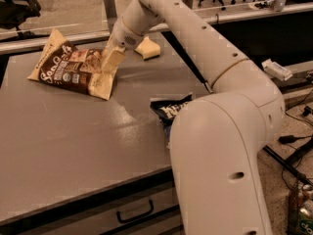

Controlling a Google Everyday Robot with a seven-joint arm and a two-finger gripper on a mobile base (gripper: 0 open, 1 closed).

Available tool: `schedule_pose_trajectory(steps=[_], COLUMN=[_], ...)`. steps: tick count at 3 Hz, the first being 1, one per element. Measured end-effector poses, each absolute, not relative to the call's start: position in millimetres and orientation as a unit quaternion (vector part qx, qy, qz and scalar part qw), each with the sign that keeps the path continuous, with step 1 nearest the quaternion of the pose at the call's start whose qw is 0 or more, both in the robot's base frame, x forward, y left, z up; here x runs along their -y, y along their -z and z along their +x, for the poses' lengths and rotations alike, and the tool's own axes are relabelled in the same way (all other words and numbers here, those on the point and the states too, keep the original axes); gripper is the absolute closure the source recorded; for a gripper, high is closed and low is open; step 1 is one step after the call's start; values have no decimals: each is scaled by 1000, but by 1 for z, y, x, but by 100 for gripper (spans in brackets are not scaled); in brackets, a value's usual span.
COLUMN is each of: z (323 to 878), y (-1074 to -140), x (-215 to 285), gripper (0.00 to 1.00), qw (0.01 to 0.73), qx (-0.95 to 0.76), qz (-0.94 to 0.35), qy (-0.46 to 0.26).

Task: Move brown chip bag near blue chip bag

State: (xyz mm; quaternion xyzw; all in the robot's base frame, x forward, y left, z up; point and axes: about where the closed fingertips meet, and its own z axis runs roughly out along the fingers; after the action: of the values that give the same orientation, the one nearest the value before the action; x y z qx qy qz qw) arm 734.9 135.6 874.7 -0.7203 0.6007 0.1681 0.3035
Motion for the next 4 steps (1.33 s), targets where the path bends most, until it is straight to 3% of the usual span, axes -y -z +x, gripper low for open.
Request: schedule_pose_trajectory(steps=[1,3,4], z=[735,732,721], y=[-895,-961,-997], x=[-124,-98,-84], gripper=[98,100,100], qw=[359,462,458], qx=[-583,-497,-459], qz=[-705,-718,-751], qy=[-184,-158,-130])
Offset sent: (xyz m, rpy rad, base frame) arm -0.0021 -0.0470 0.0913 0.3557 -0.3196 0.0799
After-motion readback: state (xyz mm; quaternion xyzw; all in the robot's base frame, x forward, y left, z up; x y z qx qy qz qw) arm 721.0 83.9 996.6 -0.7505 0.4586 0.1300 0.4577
